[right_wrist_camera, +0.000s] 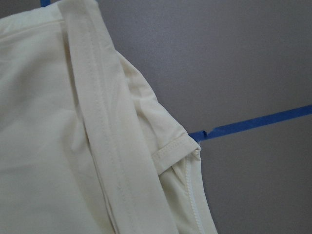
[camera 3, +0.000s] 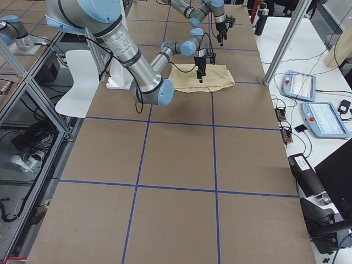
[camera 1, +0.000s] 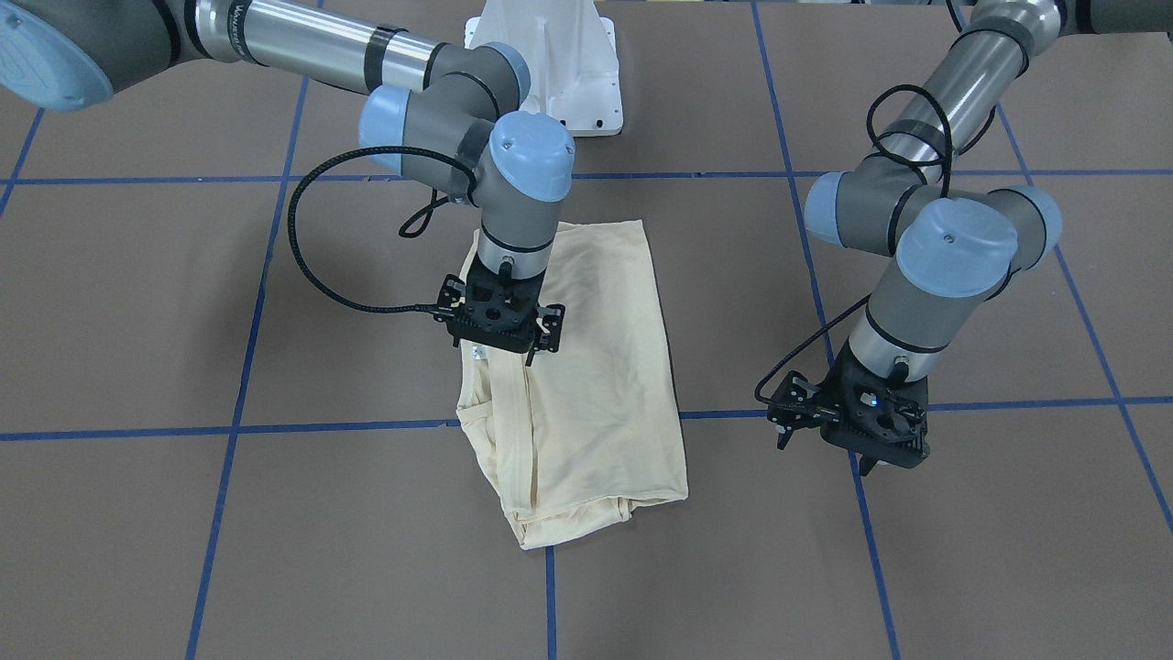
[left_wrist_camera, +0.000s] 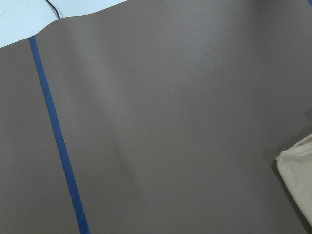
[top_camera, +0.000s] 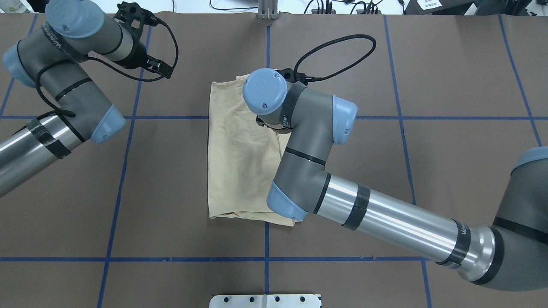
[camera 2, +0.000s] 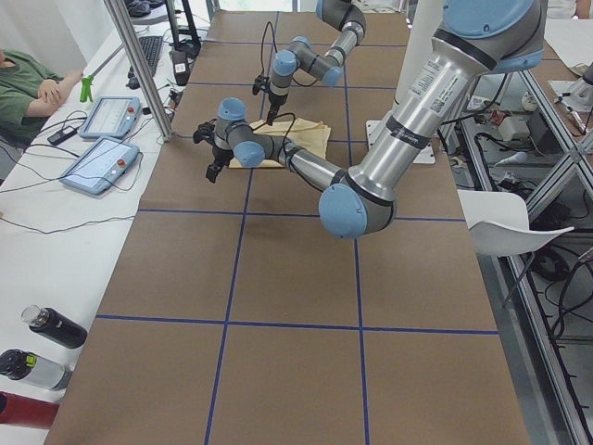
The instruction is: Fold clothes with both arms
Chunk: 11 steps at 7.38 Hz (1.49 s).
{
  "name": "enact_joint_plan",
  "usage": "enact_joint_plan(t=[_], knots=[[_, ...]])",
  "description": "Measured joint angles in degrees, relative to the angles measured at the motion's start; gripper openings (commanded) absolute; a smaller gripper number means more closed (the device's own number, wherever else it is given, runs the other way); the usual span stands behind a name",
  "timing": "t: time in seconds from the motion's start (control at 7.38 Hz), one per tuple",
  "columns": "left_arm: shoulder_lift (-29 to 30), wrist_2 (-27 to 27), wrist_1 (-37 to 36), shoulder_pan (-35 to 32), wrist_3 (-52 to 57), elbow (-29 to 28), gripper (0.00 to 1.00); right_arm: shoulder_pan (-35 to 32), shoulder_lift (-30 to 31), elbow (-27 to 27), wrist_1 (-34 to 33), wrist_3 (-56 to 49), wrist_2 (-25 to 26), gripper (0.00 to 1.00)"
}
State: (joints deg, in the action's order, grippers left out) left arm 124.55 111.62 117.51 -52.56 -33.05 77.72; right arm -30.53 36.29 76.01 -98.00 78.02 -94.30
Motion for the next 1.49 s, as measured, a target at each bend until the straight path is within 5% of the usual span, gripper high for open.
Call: enact_joint_plan(t=[0.41, 1.49], knots=[[0.0, 0.0, 0.0, 0.0, 0.0, 0.1, 1.0, 1.5, -2.9, -5.0, -3.8, -6.9, 0.3, 1.0], [0.0, 0.0, 0.0, 0.0, 0.0, 0.1, 1.0, 2.7, -3.7, -6.7, -6.9, -14.3, 0.2, 1.0]])
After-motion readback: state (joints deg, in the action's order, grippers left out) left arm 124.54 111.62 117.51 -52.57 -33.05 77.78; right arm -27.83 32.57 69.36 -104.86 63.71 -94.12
